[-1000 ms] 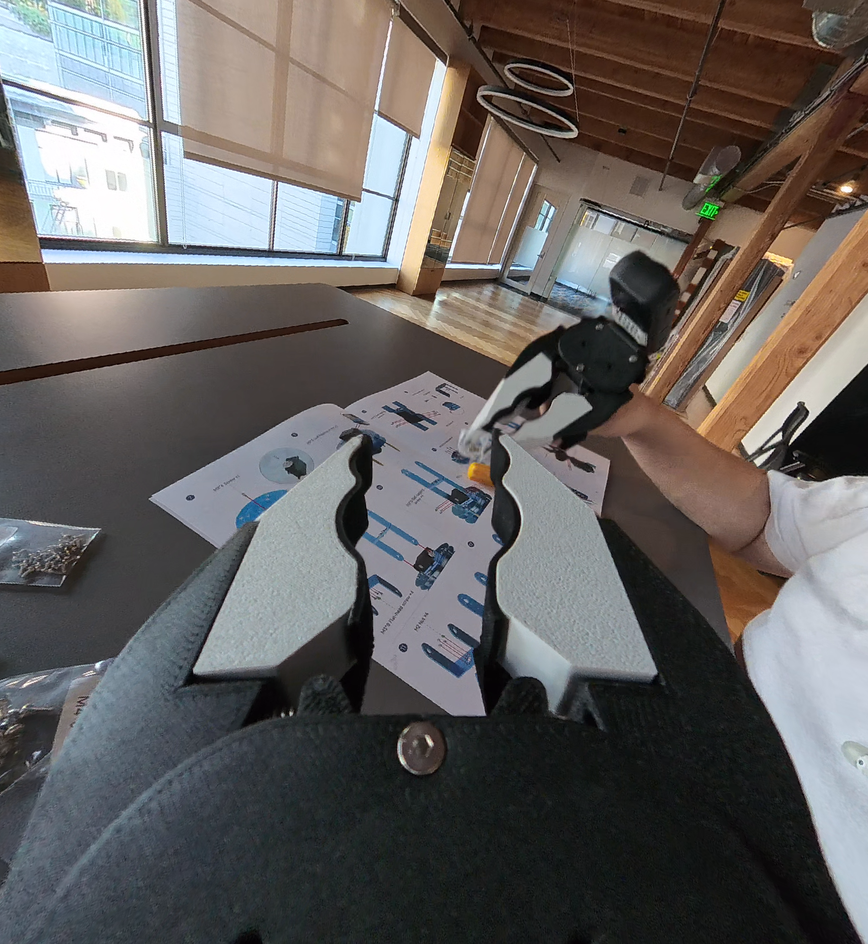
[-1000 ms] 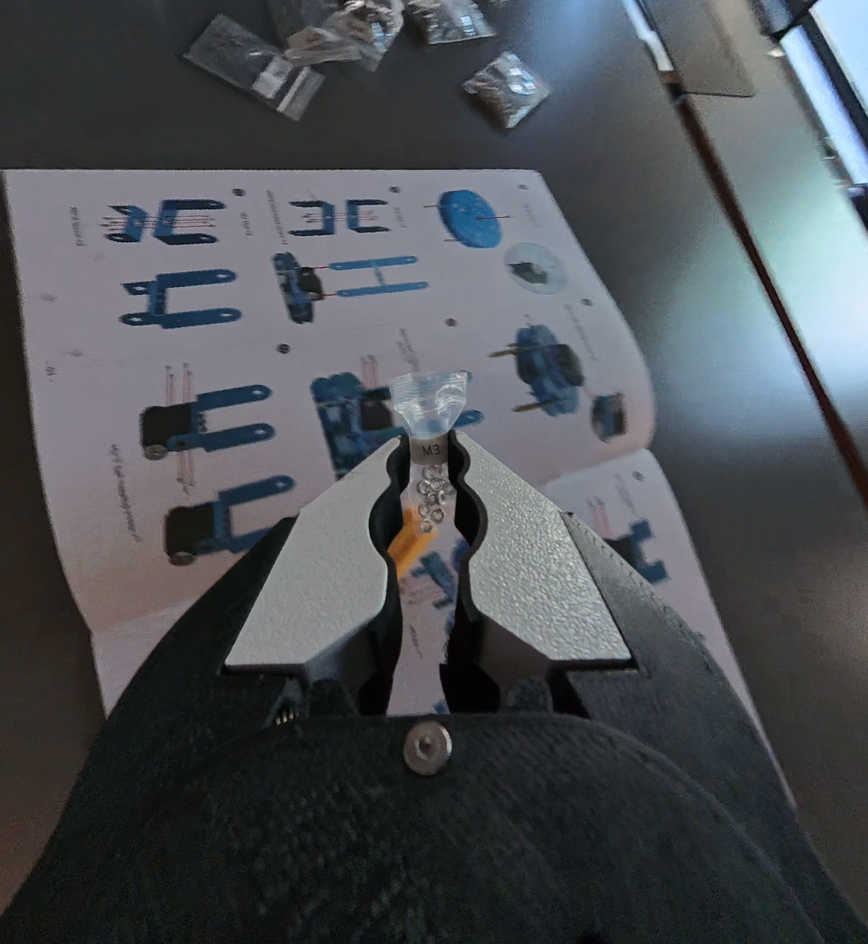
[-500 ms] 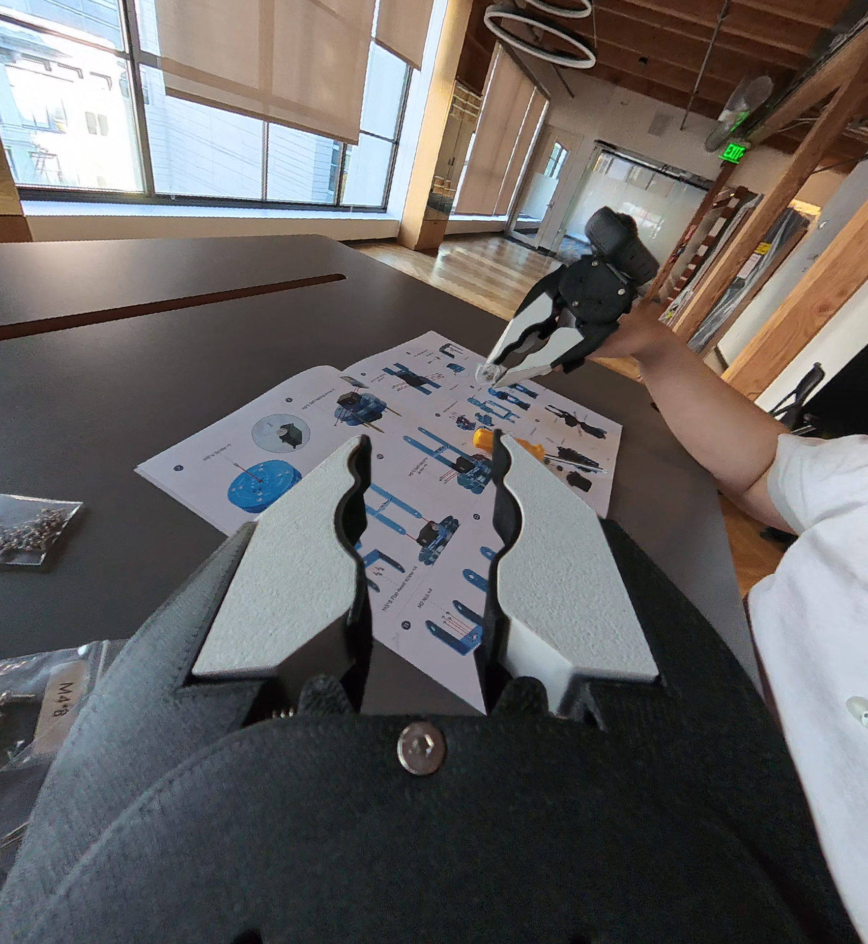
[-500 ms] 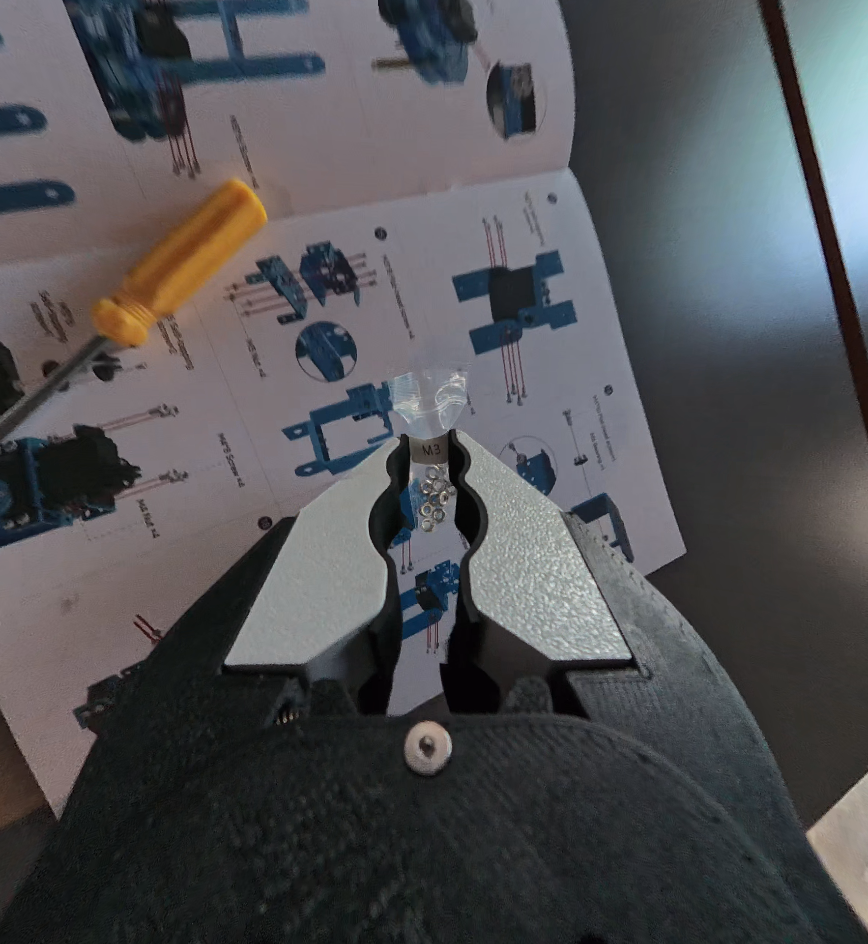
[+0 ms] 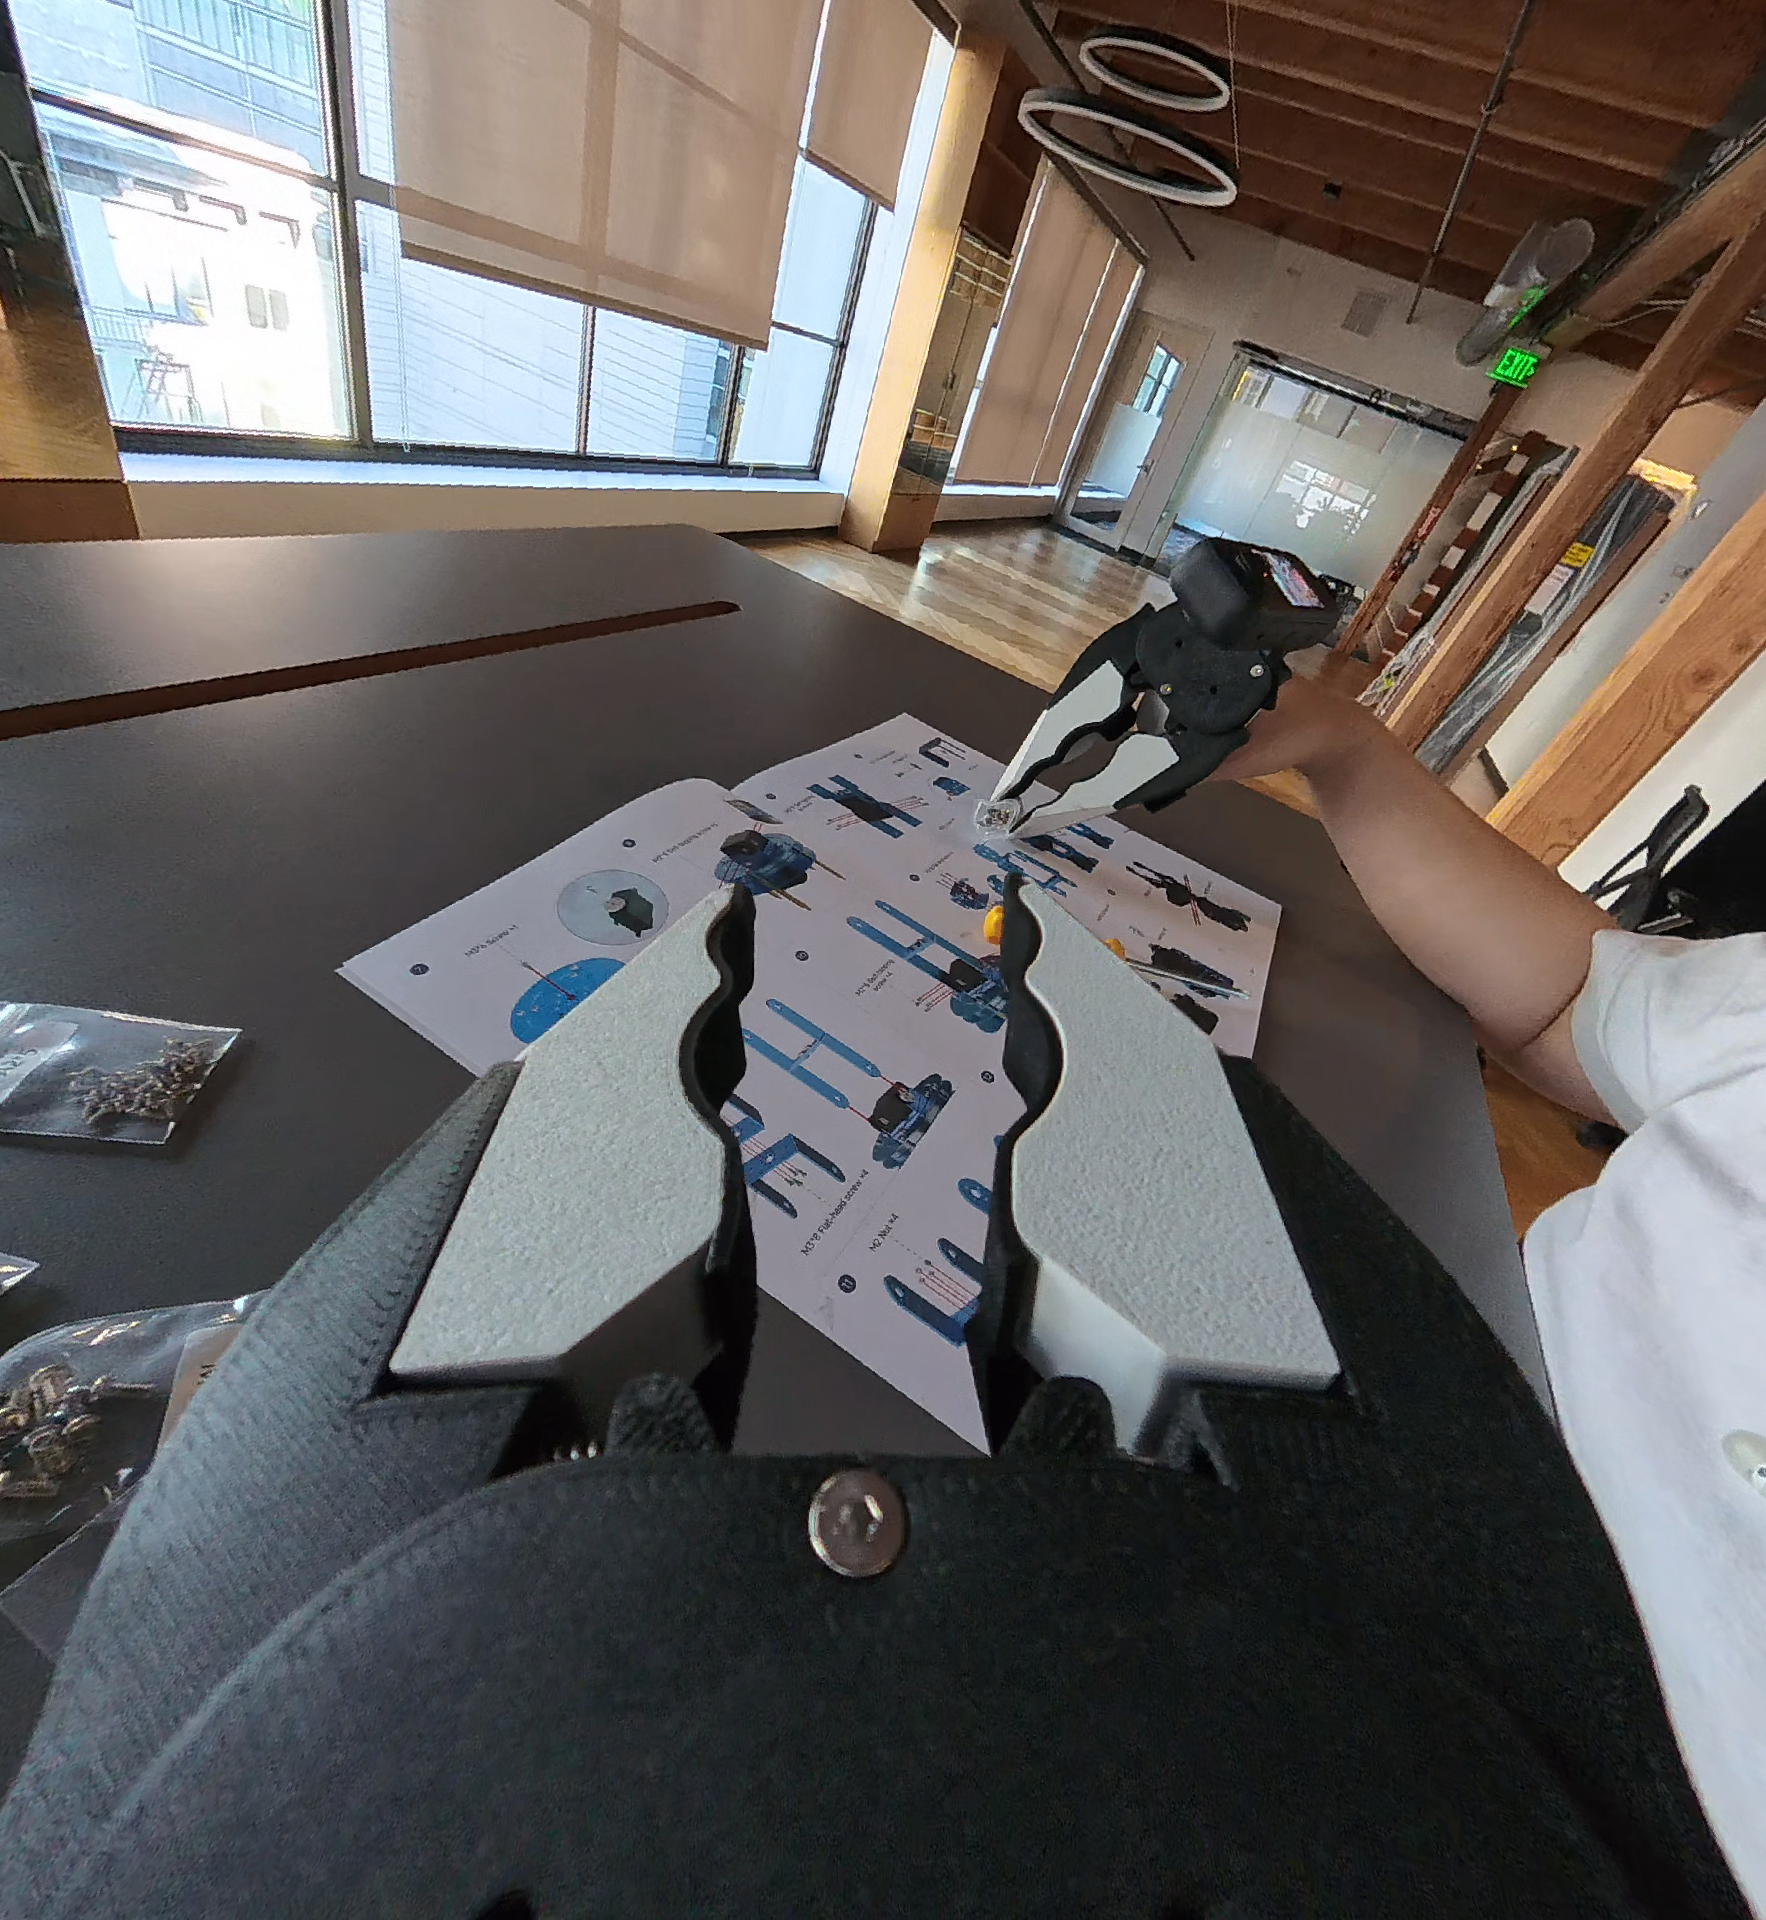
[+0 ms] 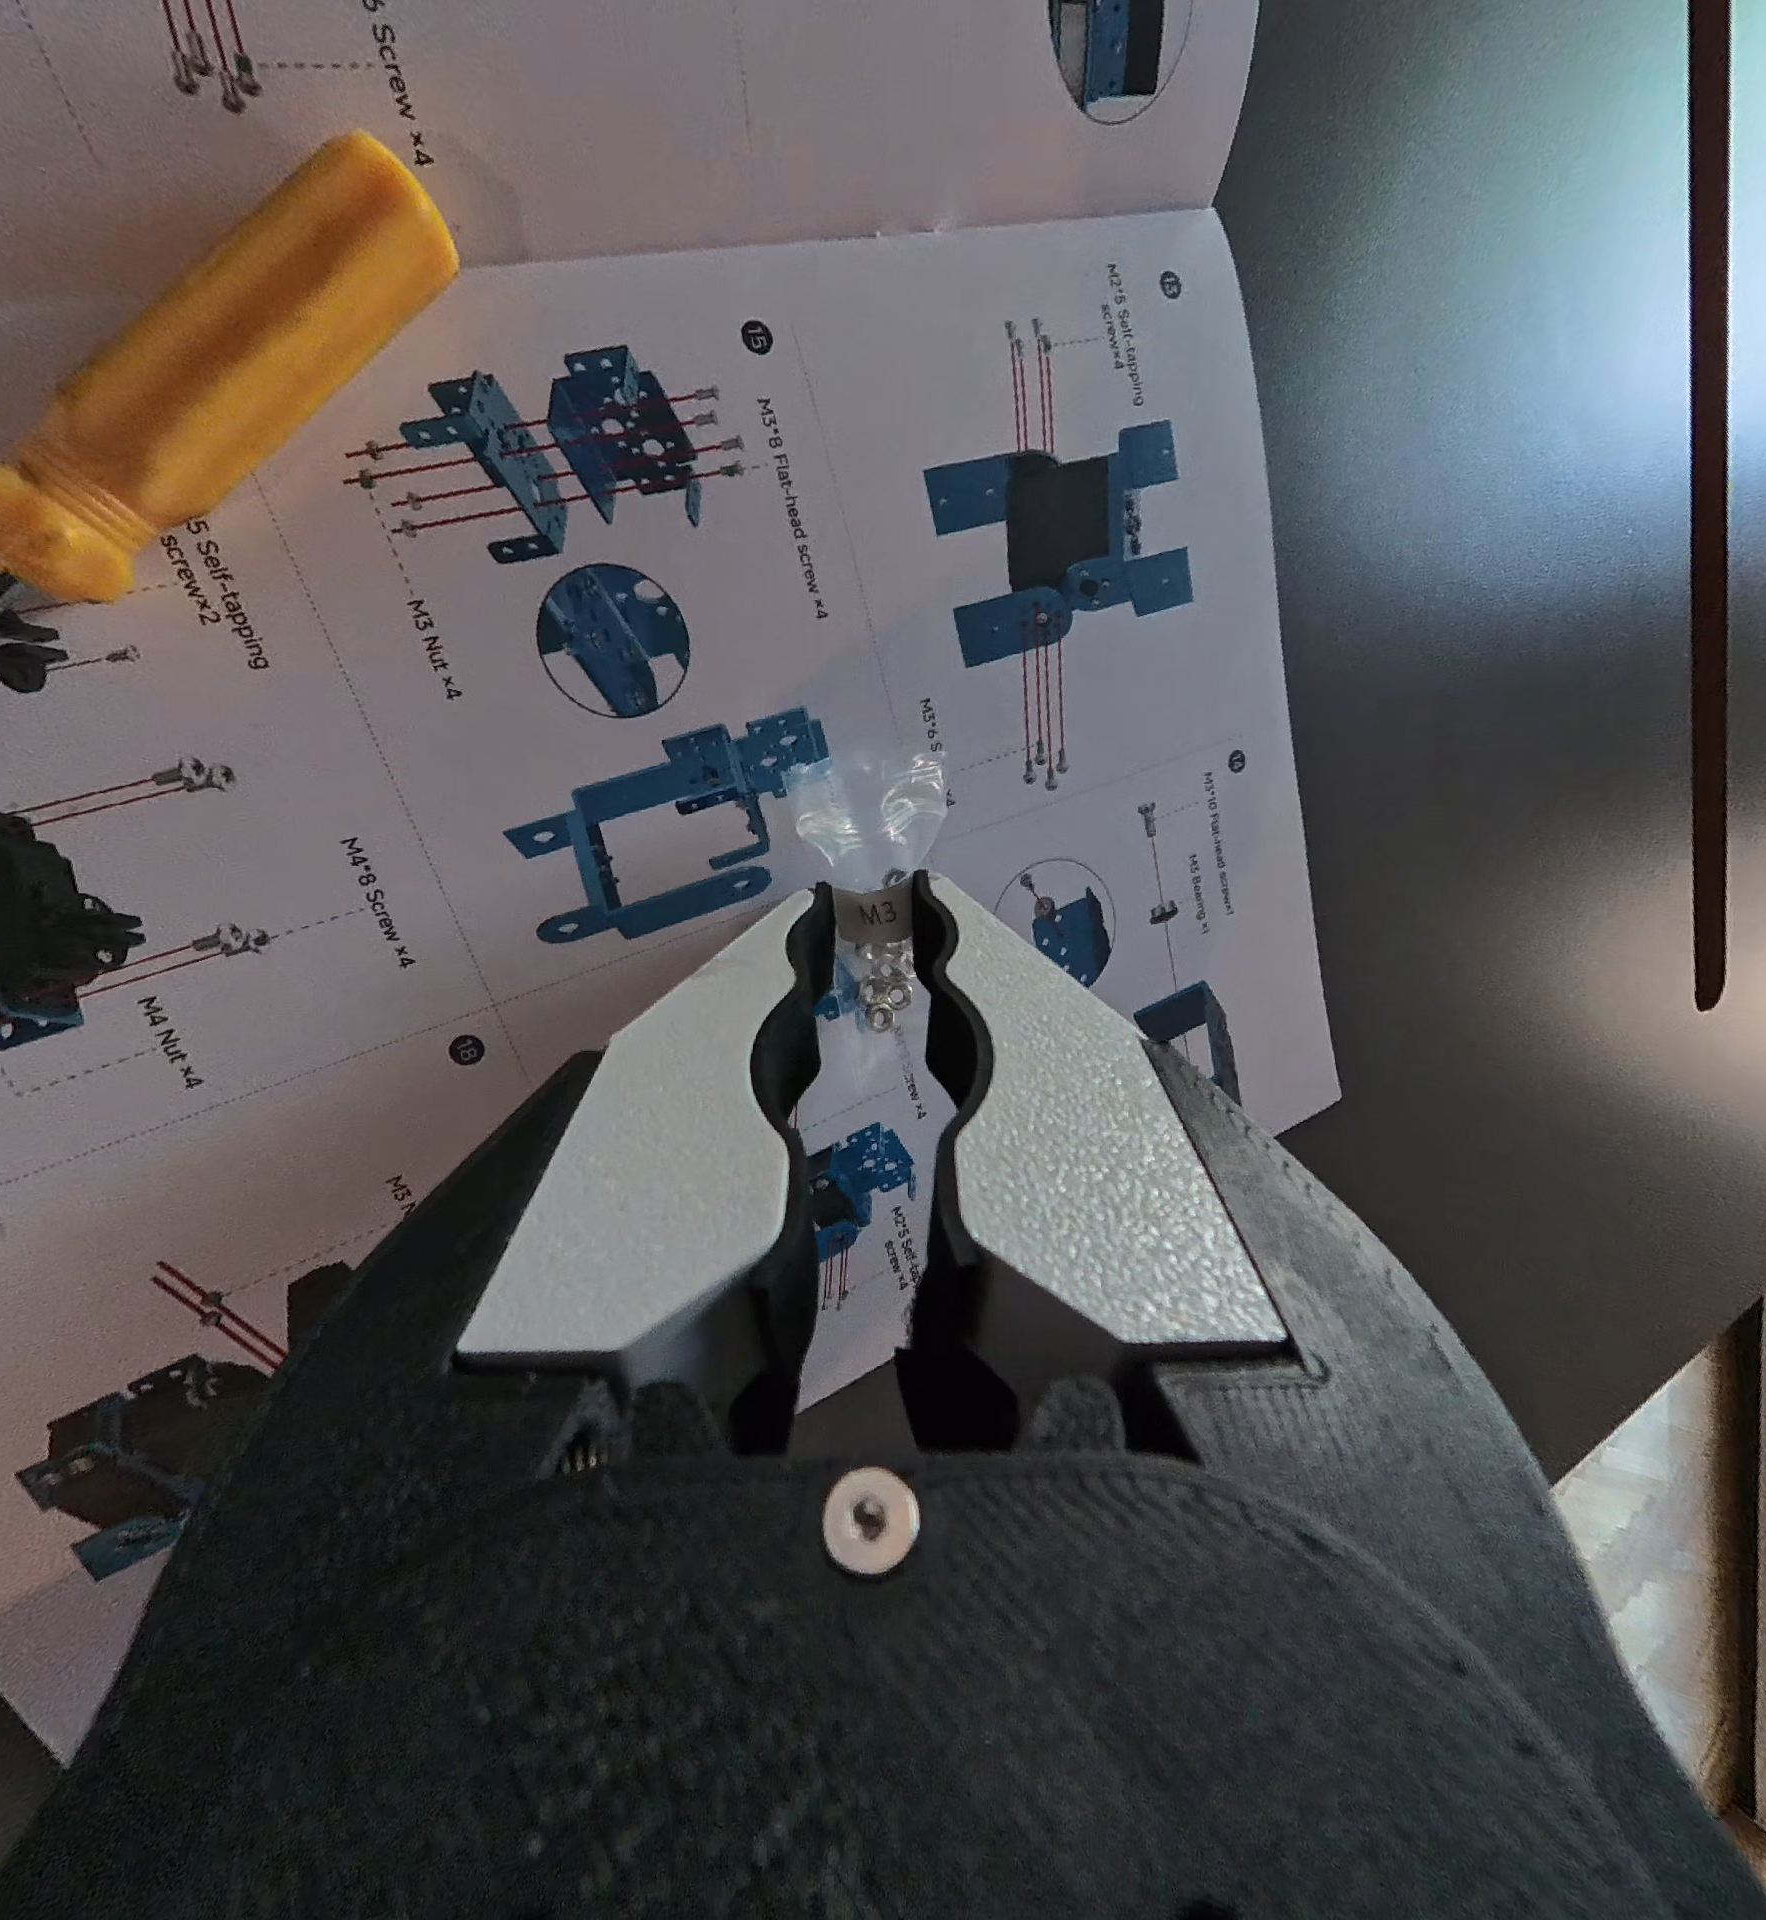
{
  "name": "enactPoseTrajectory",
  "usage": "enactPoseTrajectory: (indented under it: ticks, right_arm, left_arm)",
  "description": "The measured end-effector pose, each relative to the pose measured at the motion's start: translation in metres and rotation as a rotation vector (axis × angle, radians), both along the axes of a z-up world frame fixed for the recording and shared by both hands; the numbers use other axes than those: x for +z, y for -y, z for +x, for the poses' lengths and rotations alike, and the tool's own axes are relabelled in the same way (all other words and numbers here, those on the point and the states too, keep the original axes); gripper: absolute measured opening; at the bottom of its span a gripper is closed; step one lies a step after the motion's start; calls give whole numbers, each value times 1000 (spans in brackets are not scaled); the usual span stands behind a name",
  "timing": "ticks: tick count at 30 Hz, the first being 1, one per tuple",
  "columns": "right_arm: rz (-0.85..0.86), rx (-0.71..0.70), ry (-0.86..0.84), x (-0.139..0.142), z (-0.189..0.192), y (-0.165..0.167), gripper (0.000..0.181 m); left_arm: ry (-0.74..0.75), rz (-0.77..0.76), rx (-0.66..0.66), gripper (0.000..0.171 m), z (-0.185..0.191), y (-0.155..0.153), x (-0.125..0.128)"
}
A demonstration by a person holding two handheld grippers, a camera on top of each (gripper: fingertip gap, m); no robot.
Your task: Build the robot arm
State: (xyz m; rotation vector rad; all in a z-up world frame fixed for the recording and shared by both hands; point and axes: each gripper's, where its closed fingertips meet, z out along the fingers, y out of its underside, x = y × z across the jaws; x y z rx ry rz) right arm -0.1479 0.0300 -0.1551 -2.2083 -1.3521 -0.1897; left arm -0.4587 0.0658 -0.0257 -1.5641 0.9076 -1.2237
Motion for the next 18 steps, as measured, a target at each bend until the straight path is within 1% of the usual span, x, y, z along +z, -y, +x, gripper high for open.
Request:
enactPoseTrajectory:
  ticks: [10,15,18]
  right_arm:
    - [-12,-11,2,0,2,0,13]
    - [-17,-13,33,-1,2,-2,13]
    - [-27,19,82,-1,-2,0,13]
  left_arm:
    - [-15,-7,-20,46,4,4,-4]
    - [-11,-9,-19,46,4,4,-3]
    - [-12,-14,-20,47,4,3,-4]
